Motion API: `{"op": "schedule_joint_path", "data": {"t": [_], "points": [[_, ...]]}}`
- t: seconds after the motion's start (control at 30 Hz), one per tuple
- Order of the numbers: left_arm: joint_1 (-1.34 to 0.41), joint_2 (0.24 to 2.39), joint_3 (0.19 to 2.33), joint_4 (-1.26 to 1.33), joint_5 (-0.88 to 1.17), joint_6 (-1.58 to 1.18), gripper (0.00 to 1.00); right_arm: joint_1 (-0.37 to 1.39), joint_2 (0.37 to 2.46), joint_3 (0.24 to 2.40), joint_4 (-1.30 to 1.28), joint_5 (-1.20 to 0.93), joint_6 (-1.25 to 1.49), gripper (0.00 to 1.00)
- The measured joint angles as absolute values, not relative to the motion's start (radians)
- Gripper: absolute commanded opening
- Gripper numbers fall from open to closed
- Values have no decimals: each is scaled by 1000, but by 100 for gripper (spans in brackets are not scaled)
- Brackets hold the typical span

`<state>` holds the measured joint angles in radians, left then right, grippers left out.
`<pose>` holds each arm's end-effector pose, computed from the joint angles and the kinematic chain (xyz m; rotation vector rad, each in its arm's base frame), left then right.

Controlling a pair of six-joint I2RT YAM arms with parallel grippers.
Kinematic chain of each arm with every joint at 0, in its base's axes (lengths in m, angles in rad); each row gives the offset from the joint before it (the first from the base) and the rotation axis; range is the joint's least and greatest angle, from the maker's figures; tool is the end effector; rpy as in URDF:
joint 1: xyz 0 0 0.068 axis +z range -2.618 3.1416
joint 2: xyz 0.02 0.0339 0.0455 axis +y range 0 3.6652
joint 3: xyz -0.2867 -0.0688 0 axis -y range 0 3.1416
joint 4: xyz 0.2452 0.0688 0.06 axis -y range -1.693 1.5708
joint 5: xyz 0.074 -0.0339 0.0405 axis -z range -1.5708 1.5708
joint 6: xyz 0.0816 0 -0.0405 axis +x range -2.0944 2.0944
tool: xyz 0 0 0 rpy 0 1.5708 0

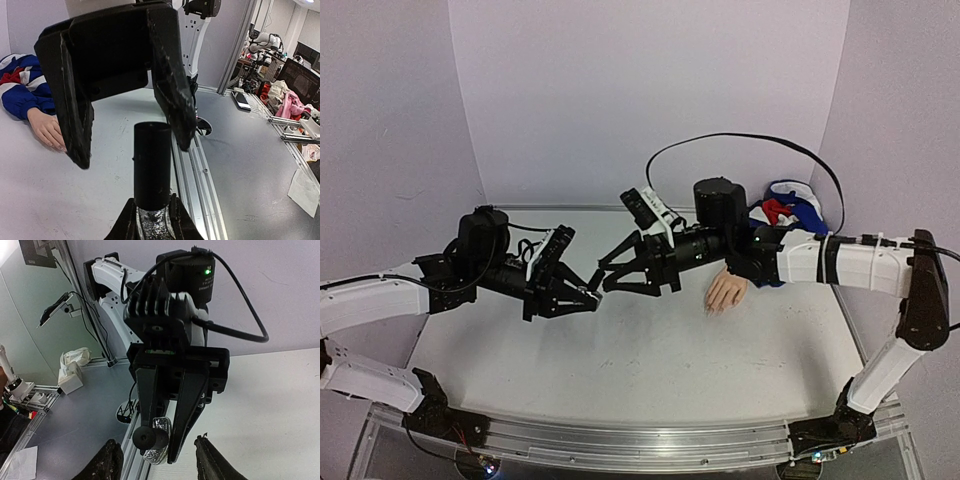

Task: Paint the nails

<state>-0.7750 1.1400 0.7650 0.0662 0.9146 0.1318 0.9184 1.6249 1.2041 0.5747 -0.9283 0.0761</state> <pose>0.1465 -0.2340 0.3024 1.4020 1.3656 -1.2852 0.1941 0.3617 0.3732 -1.3504 0.9658 1.4288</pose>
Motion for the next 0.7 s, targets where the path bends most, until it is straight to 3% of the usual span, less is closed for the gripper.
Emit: {"op": "schedule_joint_path", "data": {"t": [0.33,0.7], "points": [[-775,1140,765,73,923,124,0,928,1655,1239,595,-968,77,39],[-773,1146,765,80,923,121,0,940,1706,1277,608,-989,87,12]]}}
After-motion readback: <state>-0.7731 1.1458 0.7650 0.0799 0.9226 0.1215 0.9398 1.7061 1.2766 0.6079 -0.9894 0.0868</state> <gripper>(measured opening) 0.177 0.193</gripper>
